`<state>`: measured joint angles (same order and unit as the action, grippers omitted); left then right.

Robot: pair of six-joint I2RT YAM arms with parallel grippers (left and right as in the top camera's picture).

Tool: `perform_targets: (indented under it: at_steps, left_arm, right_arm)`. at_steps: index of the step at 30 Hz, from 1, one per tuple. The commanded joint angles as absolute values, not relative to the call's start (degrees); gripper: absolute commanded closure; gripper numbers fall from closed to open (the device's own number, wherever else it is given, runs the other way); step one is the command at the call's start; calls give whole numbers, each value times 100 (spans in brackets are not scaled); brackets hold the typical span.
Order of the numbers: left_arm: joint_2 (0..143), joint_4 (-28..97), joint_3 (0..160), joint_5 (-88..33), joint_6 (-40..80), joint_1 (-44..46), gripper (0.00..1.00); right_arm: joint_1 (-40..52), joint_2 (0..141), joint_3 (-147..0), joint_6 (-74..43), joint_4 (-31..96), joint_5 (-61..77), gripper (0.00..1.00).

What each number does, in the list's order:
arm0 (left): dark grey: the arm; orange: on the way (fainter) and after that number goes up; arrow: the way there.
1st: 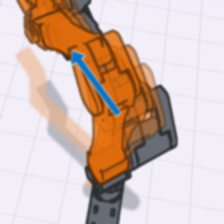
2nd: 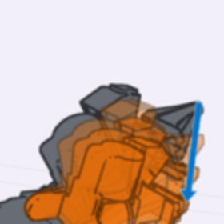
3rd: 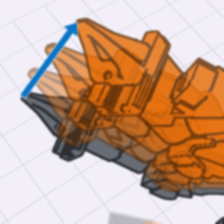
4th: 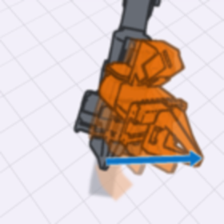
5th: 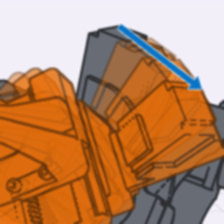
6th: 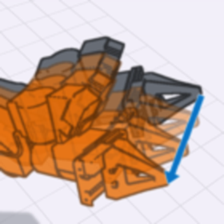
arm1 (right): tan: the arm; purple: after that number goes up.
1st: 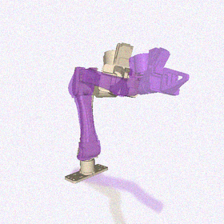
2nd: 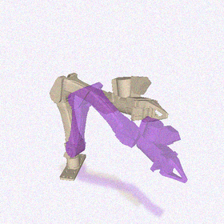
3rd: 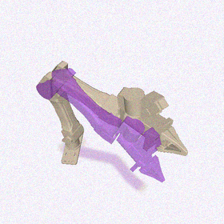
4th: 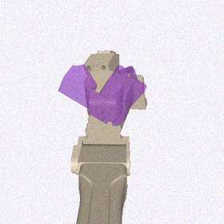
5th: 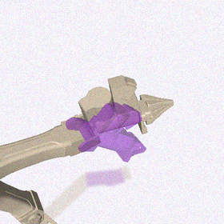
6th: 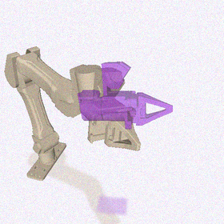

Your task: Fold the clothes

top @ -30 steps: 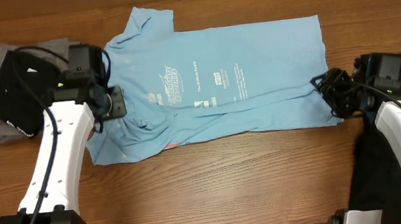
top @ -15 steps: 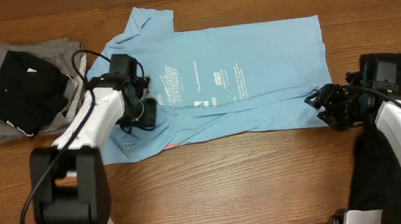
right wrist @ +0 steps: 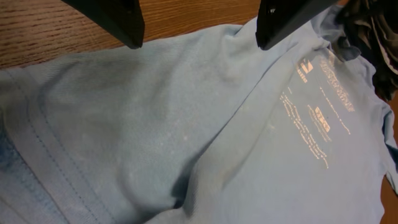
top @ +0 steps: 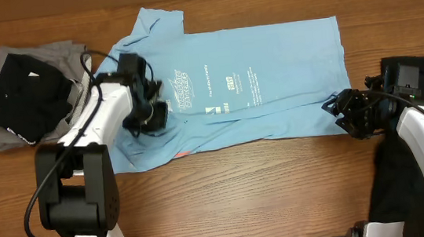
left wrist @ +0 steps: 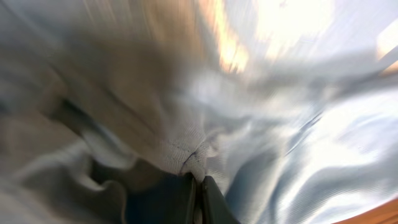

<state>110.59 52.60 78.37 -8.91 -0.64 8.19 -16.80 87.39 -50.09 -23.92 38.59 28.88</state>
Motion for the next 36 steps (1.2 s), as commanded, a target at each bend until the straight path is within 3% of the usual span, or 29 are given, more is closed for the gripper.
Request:
perform_targets:
  at_steps: [1, 9, 17, 19, 20, 23, 24, 25, 28, 36]
  left_arm:
    - [10960, 5262, 8464, -1059, -132, 834, 96]
    - [11015, 4834, 8549, -1133, -132, 895, 96]
    - [11203, 4344, 8545, -1363, -237, 1197, 88]
    - [11209, 4456, 8545, -1339, -478, 1232, 62]
    - [11185, 4661, 8560, -1151, -602, 1227, 55]
    - [11172, 5057, 8593, -405, -598, 1142, 50]
    - [11172, 5203, 8595, -123, -596, 1074, 36]
    - [11172, 5282, 8595, 19, -600, 1015, 34]
    - [11190, 5406, 8593, 226, -604, 701, 34]
    - [11587, 4882, 8578, -517, -421, 292, 53]
  right_arm:
    - [-1673, 8766, -5109, -2307, 3854, 2814, 38]
    - [-1673, 8766, -5109, -2261, 3846, 2812, 39]
    - [-1673, 8766, -5109, -2263, 3850, 2814, 39]
    - [-1673, 8766, -5109, -2263, 3850, 2814, 39]
    - [-1673, 8766, -5109, -2263, 3874, 2814, 39]
    - [-1673, 8766, -5109, -2259, 3940, 2814, 39]
    - [-1673, 8766, -5109, -2241, 3957, 2814, 39]
    - [-1673, 8766, -5109, -2241, 3964, 2814, 39]
    - [-1673, 8766, -5109, -2244, 3981, 2816, 39]
    - [-1673, 8766, -5109, -2244, 3979, 2814, 39]
